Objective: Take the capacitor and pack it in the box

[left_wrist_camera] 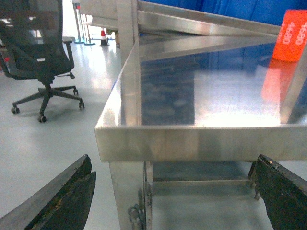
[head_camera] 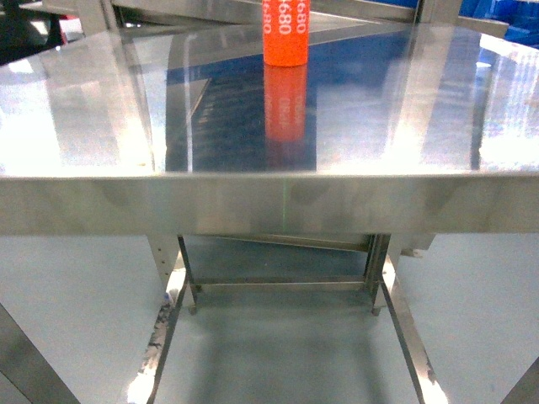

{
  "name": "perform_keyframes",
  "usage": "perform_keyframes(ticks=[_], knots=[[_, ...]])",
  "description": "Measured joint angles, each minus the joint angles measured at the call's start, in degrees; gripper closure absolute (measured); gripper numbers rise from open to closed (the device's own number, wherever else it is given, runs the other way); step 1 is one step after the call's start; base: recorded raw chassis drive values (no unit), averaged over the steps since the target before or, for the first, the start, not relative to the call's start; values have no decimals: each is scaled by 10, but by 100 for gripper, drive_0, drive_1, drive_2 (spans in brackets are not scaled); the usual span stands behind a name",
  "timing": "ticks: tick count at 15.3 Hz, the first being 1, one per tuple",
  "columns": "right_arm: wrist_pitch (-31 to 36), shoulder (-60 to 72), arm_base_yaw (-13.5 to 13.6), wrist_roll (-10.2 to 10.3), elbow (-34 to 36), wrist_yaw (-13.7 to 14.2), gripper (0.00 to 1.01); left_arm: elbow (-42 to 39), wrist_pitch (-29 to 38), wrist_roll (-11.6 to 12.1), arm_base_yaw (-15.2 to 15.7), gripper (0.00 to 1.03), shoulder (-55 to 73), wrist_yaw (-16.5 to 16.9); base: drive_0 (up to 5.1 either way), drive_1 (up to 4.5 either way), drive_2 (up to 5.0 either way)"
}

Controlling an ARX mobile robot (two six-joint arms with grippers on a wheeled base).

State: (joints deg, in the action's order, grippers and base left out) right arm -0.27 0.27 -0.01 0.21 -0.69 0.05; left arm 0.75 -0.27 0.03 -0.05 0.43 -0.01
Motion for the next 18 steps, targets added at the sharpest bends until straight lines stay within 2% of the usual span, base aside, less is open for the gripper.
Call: perform_keyframes(ticks=[18], knots=[[0, 0, 0, -1, 0, 0, 3, 0, 0, 0, 0, 5, 0, 0, 0, 0, 0]])
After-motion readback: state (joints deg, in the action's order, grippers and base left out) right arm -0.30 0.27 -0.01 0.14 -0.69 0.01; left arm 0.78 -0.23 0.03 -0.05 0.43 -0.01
